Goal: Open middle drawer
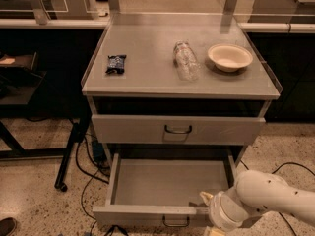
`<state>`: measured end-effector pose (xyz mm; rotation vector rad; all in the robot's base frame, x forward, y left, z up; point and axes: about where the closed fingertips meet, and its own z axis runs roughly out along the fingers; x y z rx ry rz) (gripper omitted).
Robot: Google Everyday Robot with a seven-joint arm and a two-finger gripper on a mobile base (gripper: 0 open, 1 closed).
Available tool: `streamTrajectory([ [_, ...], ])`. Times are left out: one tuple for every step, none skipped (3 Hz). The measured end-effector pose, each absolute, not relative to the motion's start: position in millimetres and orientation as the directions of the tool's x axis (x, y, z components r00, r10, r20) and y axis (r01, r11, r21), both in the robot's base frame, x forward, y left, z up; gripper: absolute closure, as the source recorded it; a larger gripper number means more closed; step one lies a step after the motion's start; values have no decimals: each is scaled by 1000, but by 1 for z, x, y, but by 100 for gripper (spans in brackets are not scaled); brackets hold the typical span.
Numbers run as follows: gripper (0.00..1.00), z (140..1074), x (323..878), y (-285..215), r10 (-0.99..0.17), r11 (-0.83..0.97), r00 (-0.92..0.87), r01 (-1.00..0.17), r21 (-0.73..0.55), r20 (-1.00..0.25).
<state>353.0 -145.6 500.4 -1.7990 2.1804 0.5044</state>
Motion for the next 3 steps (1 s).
streamTrajectory([
  [0, 500, 353, -145, -888, 166, -190, -982, 95, -419],
  [0, 493, 359, -146, -900, 149, -173, -985, 92, -399],
  [0, 474, 374, -147, -908, 134, -159, -987, 92, -388],
])
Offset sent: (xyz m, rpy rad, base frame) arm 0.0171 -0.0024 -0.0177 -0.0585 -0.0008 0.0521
